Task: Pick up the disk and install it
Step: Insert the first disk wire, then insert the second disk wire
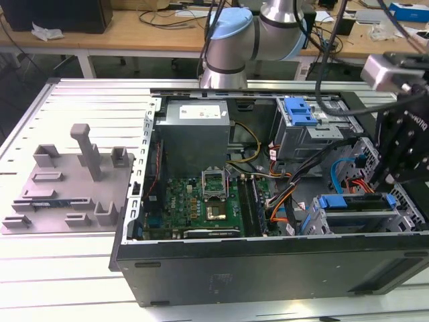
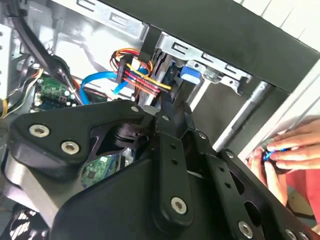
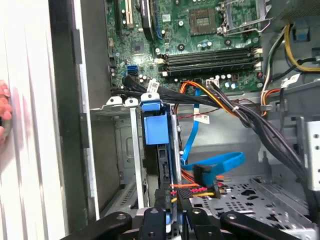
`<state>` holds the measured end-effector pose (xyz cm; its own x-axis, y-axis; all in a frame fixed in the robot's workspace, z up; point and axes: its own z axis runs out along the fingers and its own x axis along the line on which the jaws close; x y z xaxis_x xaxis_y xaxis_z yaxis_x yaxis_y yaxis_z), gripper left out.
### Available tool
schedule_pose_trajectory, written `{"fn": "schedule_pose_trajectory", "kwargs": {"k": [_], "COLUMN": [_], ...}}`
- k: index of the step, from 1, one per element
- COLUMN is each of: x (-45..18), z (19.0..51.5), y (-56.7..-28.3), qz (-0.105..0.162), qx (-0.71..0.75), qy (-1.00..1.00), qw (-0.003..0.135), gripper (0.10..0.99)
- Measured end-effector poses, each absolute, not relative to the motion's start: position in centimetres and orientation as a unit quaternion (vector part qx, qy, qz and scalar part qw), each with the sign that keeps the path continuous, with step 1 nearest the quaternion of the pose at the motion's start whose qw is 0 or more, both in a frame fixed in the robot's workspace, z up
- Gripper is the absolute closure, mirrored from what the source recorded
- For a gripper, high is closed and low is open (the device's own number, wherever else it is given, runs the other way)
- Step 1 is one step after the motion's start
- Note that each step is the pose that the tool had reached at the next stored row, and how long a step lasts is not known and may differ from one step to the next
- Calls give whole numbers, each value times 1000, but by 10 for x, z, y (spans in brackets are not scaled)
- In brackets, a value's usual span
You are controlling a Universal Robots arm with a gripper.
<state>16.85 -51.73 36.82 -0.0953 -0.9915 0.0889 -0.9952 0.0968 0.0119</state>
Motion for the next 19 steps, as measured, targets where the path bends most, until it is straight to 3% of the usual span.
{"fn": "schedule_pose_trajectory", "kwargs": {"k": [19], "x": [168], "z": [379], "y": [-516], "qz": [26], "qx": [671], "qy": [-740], "qw": [37], "gripper": [847]}}
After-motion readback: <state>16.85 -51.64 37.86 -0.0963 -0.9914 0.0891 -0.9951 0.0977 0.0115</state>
